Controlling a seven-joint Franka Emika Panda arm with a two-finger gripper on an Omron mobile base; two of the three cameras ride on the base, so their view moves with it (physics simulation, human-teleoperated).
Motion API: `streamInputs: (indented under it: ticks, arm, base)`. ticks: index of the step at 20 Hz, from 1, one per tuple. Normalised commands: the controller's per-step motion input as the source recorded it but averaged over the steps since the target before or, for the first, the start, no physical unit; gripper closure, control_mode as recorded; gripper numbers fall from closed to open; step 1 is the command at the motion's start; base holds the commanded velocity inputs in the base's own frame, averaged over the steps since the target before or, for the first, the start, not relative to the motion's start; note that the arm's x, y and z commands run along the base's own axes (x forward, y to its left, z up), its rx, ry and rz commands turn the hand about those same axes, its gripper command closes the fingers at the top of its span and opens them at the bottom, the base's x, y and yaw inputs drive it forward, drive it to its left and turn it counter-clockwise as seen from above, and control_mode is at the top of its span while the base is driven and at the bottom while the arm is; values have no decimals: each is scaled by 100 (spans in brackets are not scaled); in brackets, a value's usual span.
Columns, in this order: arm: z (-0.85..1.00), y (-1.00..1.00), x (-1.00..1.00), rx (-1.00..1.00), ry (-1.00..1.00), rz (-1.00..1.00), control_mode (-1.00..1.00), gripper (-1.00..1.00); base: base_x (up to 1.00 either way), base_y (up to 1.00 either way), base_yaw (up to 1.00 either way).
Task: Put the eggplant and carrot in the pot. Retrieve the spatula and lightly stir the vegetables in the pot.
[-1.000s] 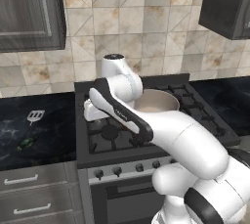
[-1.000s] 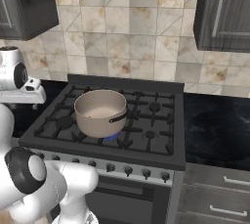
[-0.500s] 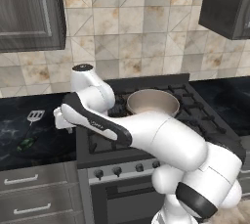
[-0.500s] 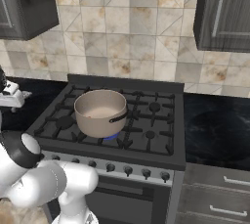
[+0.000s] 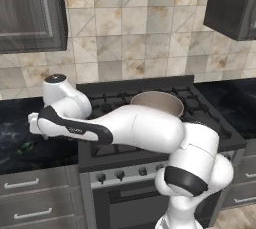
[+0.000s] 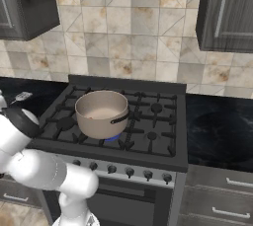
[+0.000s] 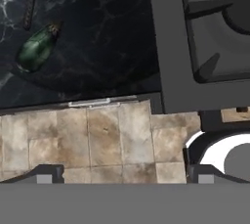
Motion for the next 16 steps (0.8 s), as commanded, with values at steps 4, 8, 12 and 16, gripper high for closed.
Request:
streamInputs:
  ticks: [4, 8, 12, 16]
  arm:
    - [-1, 63, 43, 0, -9, -18, -100, -100]
    - [-12, 46, 46, 0, -6, -18, -100, -100]
    - [-20, 34, 59, 0, 0, -11, -100, -100]
    - [-25, 39, 57, 0, 3, -3, -100, -100]
  base:
    - [0, 0, 0]
    - [0, 0, 0]
    - [0, 0, 0]
    - [0, 0, 0]
